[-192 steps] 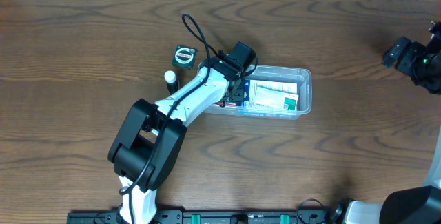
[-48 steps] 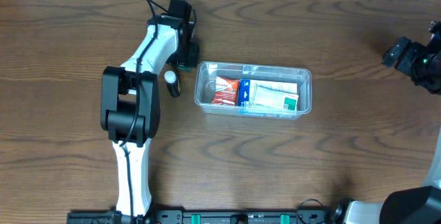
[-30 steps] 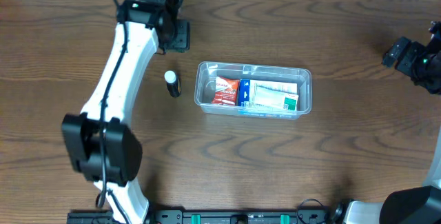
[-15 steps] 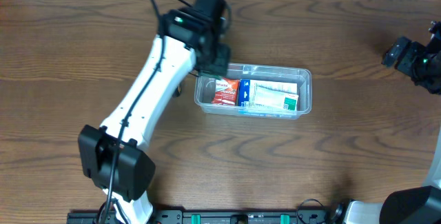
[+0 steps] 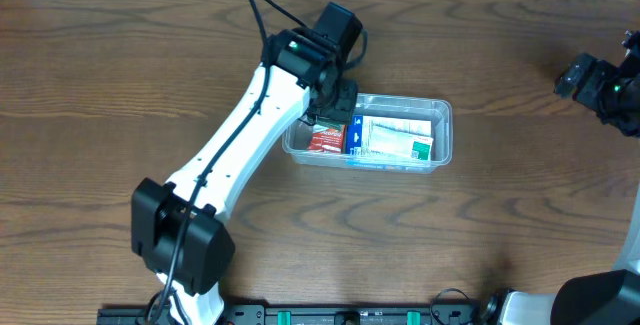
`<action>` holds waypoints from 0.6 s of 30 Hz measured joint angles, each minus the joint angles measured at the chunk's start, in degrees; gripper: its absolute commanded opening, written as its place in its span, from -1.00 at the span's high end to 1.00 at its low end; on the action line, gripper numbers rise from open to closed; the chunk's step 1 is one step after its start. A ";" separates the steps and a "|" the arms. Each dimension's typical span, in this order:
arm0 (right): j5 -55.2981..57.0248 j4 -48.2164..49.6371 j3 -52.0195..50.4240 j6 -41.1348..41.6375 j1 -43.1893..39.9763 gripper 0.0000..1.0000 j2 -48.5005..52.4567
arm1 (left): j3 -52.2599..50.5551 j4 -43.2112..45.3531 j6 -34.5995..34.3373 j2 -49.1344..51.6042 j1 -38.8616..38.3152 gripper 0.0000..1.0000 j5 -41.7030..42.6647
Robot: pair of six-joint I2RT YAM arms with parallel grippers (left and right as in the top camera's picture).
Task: Pack container
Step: 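Carry the green box into the container beside the red box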
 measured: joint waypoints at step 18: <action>0.00 0.00 0.00 0.00 0.00 -0.99 0.00 | -0.13 1.51 -3.26 12.41 -0.13 -0.19 0.00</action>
